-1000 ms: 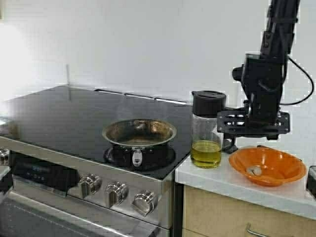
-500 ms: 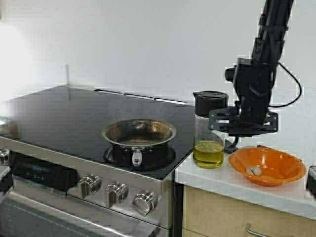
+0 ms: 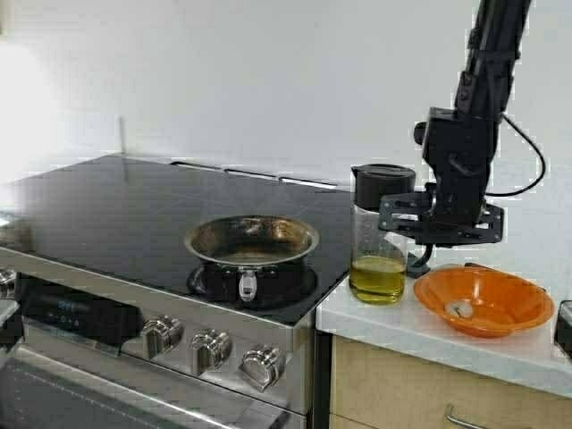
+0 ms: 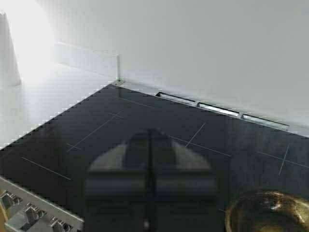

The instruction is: Add oil to the pan and cook the shrimp and serve it

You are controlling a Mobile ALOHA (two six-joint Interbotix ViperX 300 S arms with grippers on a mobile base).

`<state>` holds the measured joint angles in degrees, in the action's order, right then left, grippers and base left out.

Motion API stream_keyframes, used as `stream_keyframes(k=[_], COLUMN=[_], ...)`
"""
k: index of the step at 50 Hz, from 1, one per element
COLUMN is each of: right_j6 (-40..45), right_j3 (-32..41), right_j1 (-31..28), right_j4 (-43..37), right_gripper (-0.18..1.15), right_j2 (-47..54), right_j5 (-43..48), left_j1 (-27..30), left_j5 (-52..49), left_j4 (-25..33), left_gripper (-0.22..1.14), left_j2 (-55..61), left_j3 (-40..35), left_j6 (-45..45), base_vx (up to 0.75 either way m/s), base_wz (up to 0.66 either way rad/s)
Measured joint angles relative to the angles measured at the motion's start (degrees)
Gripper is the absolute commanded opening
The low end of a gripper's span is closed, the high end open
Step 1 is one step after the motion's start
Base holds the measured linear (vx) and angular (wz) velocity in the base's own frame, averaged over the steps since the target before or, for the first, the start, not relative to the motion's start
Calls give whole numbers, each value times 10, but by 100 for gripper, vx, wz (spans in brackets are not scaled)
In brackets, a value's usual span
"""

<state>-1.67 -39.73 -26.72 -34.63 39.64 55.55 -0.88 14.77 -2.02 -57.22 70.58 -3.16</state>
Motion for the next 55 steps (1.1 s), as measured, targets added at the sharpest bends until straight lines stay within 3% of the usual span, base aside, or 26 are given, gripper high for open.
stream_keyframes(k=[13,22,34,48,55], right_j6=[-16,-115,-392,-706,-822], right_j3=[-7,-5,49,153,209], right_j1=[-11,-13,-27,-59,-69], right_j4=[-4,-41,-176,-353,-410], right_gripper=[7,7,7,8,7], right_j2=[-62,-115,-171,-177,-157], right_j5=[-14,-56,-117,-123,-110], left_j1=[-1,-1,0,0,-1], left_j5=[-1,-1,0,0,0], left_j4=[0,0,0,0,0], left_gripper=[3,3,3,3,3], left_j2=[-1,0,-1,-2,-4], left_j3=[0,0,0,0,0], left_j6=[0,-1,-1,-1,-2], base_vx=[0,0,0,0,0], base_wz=[0,0,0,0,0])
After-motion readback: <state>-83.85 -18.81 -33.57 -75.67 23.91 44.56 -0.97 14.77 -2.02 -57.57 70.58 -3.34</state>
